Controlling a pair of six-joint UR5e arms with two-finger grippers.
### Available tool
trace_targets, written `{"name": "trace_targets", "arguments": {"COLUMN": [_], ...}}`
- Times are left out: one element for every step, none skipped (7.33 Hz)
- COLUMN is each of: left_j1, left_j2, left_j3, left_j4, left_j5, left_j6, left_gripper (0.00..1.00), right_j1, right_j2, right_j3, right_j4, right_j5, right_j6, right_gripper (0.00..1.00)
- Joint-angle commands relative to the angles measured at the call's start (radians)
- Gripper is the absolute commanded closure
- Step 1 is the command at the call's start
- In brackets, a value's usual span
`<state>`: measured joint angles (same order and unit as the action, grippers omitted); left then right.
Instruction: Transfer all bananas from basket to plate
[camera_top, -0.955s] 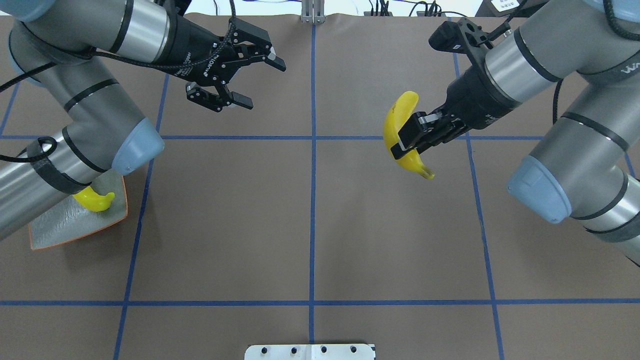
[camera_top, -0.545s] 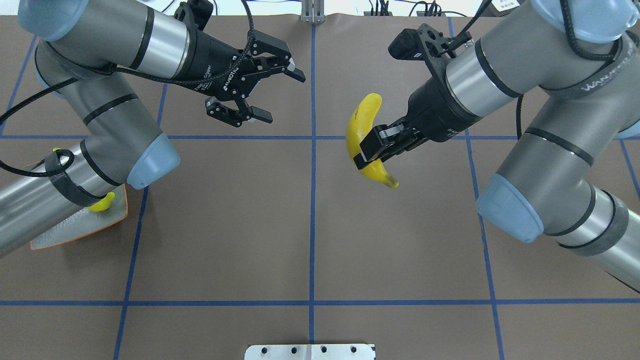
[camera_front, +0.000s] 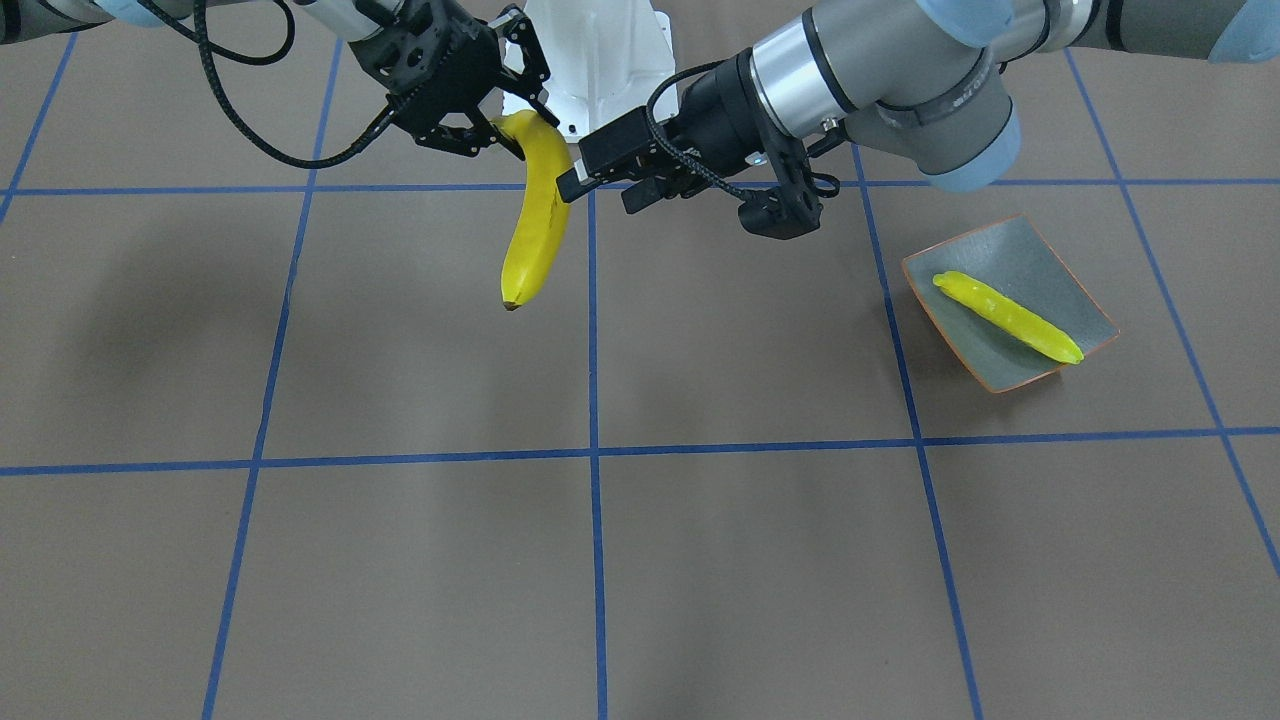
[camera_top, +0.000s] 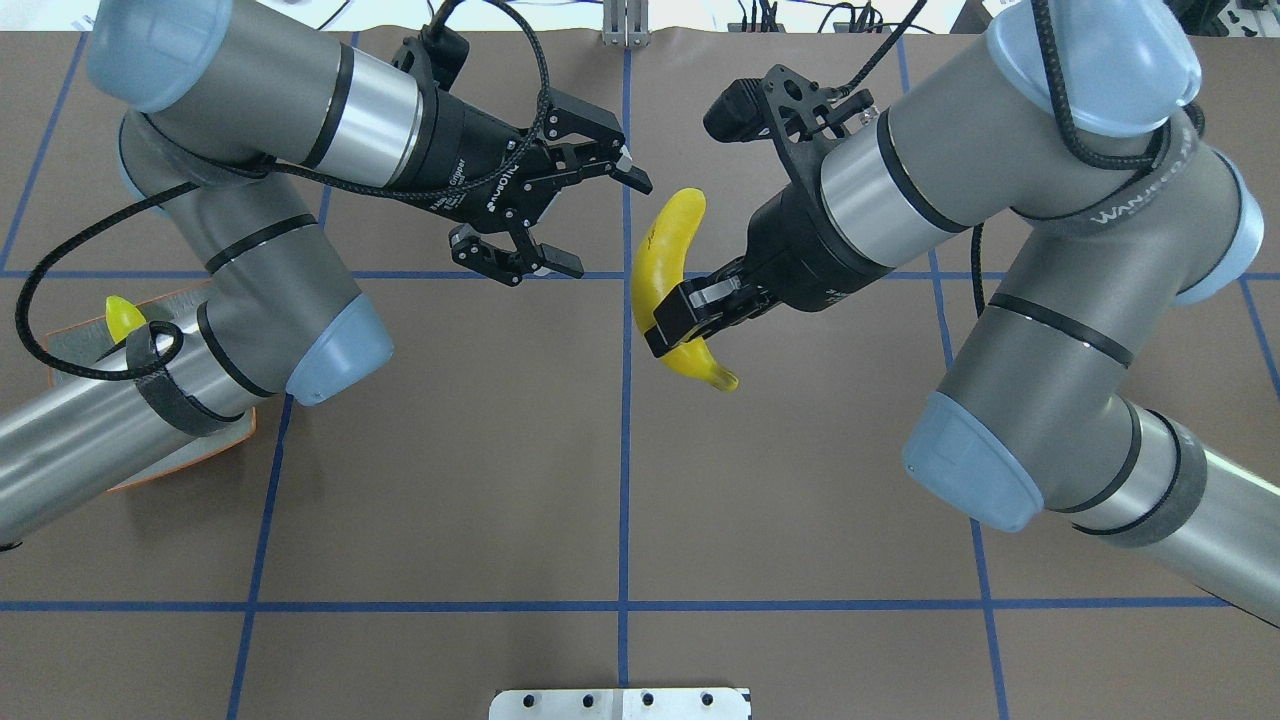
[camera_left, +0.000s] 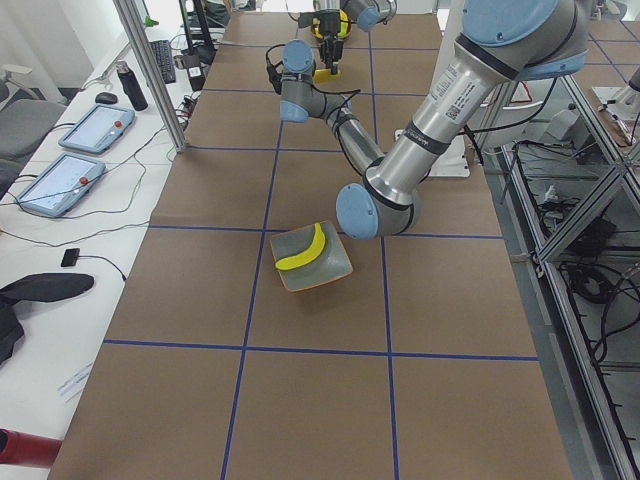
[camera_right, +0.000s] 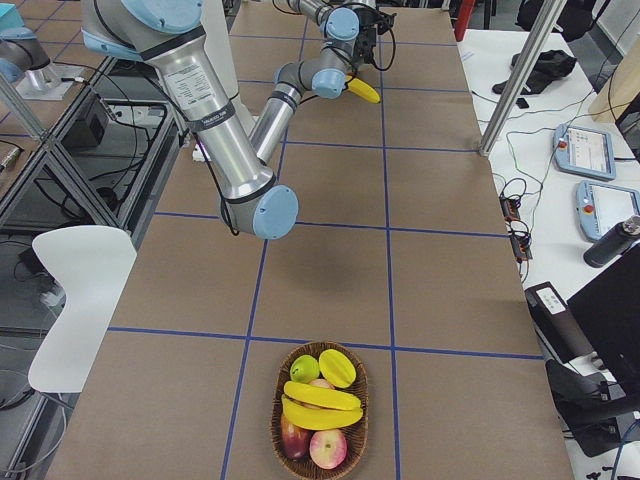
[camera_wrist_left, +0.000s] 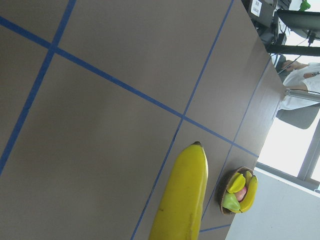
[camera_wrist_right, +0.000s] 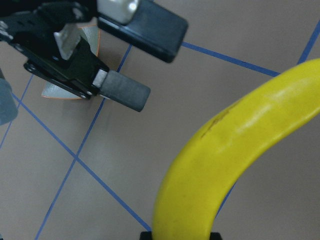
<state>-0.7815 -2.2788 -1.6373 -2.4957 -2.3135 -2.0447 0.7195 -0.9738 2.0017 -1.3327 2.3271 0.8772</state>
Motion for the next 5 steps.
{"name": "trace_targets", "arguments": {"left_j1": [0.008, 0.013, 0.015, 0.018, 0.021], "left_j2": [-0.005, -0.011, -0.013, -0.013, -0.013], "left_j3": [0.007, 0.008, 0.017, 0.040, 0.050], "left_j4": [-0.002, -0.003, -0.015, -0.061, -0.072], "left_j5": [0.000, 0.002, 0.002, 0.002, 0.002], "left_j6": [0.001, 0.006, 0.012, 0.052, 0.066], "left_gripper": [0.01, 0.01, 0.01, 0.01, 0.01], "right_j1": [-0.015, -0.018, -0.025, -0.026, -0.026], "right_j2": [0.009, 0.015, 0.020, 0.021, 0.020], "right_j3": [0.006, 0.009, 0.014, 0.022, 0.028], "right_j4": [0.001, 0.001, 0.001, 0.000, 0.000], "right_j5": [-0.003, 0.000, 0.003, 0.009, 0.018], "right_j6": [-0.004, -0.004, -0.001, -0.001, -0.001], "right_gripper": [1.00, 1.00, 1.00, 1.00, 1.00]}}
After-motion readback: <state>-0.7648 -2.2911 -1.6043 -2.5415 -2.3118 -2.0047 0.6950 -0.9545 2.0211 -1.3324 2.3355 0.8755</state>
